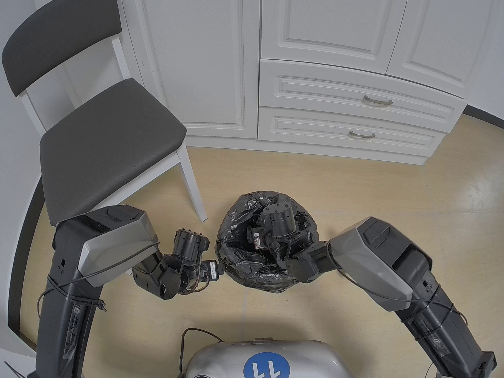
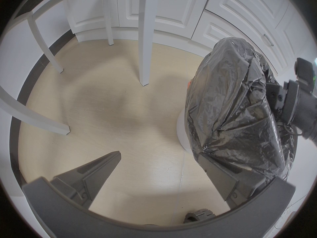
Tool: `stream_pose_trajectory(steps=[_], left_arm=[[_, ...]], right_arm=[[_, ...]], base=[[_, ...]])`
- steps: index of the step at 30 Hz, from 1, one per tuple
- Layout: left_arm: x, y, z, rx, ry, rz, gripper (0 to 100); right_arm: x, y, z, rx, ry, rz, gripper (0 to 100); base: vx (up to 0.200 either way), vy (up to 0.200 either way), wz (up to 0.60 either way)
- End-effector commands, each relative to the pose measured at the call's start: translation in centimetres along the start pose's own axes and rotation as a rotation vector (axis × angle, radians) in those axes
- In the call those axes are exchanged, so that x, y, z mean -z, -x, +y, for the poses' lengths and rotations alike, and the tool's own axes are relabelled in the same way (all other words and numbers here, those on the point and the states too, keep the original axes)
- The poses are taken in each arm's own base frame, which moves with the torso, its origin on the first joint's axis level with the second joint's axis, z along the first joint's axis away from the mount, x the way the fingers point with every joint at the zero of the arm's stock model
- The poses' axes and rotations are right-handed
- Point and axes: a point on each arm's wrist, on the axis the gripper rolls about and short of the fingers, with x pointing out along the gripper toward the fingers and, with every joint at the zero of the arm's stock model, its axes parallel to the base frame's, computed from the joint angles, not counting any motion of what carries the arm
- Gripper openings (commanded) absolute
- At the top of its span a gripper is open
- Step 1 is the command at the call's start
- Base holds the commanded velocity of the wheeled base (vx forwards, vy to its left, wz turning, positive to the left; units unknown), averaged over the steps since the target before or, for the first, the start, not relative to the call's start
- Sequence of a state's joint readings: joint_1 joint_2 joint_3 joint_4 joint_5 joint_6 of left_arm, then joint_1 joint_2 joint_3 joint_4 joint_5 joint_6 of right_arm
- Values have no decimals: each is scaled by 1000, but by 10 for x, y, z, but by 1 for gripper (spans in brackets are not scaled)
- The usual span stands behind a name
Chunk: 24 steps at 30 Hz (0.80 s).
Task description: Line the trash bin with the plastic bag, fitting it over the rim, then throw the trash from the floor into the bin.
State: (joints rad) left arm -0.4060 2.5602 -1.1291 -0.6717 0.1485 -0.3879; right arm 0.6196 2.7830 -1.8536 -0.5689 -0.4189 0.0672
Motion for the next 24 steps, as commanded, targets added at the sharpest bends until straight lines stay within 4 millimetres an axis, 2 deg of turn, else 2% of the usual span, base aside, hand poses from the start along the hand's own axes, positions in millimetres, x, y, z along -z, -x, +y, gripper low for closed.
stream_pose_trajectory(steps=[1, 7, 11, 14, 19, 24], left_arm=[[0, 0, 0, -2, 1, 1, 100], [0, 0, 0, 0, 0, 1, 100], [0, 0, 0, 0, -2, 1, 100], [0, 0, 0, 0, -2, 1, 100], [0, 0, 0, 0, -2, 0, 100], [0, 0, 0, -2, 1, 1, 100]], right_arm=[[-37, 17, -10, -1, -22, -45, 100], [-42, 8, -16, 13, -42, -75, 100], [-33, -5, -16, 23, -54, -92, 100], [-20, -16, -10, 22, -59, -94, 100], [-4, -18, -4, 14, -44, -67, 100], [-1, -19, -3, 14, -43, -62, 100]], base=[[0, 0, 0], [0, 0, 0], [0, 0, 0], [0, 0, 0], [0, 0, 0], [0, 0, 0]])
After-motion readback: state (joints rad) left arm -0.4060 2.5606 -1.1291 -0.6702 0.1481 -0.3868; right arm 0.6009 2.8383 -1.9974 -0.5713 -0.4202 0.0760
